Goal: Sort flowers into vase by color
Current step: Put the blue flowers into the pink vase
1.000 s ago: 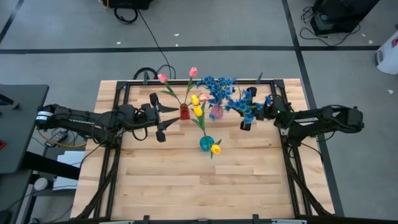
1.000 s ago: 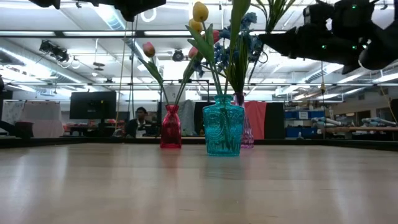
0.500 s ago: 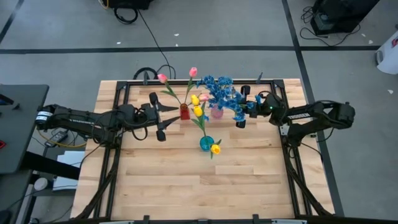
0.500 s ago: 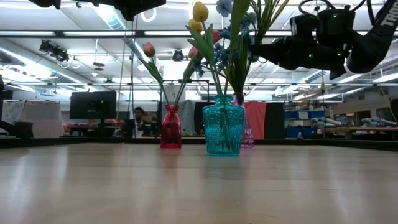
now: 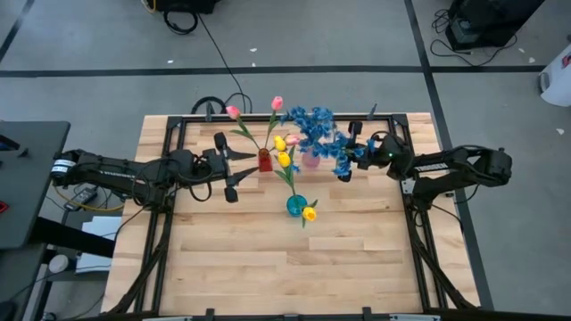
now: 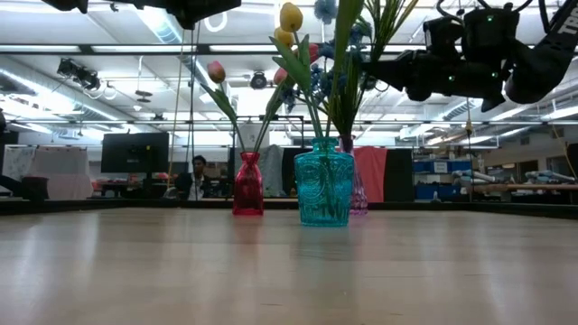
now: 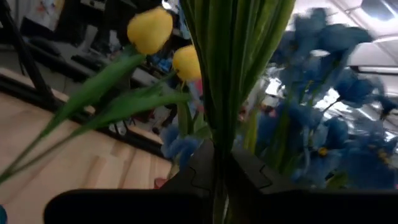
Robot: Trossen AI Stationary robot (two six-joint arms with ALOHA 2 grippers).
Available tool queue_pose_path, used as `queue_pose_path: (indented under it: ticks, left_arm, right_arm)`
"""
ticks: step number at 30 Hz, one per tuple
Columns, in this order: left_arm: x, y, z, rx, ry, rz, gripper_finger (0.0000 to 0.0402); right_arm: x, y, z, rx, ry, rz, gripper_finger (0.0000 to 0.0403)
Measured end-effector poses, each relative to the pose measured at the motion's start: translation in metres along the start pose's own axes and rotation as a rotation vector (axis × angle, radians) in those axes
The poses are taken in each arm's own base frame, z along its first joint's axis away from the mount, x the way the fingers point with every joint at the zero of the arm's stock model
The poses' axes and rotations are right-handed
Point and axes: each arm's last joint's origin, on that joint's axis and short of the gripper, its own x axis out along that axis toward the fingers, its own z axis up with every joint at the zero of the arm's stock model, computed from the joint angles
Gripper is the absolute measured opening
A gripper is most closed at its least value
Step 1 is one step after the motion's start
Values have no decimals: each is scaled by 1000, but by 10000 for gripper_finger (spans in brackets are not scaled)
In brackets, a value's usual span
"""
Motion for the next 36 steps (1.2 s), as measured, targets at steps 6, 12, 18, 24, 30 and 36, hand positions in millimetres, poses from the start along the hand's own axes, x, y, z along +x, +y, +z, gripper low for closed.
queue_pose_path:
  ticks: [6, 12, 18, 24, 30, 36]
  left_arm:
    - [0, 0, 0, 6, 0, 0, 170]
    - [2, -2, -6, 15, 52, -13, 170]
    - [1, -3, -13, -13, 128, 1, 170]
    - [1, -3, -13, -16, 130, -2, 170]
    - [0, -7, -22, -103, 213, -72, 170]
    - [11, -28, -56, -232, 436, -285, 170]
  right_arm:
    - [0, 1, -5, 2, 54, -6, 36]
    - [0, 1, -5, 30, 60, -19, 36]
    - [0, 1, -4, 55, 65, -42, 36]
    - [-3, -1, 13, 48, -12, -54, 36]
    - [-10, -1, 29, 97, -15, -46, 36]
    - [-20, 3, 41, 184, 27, -29, 36]
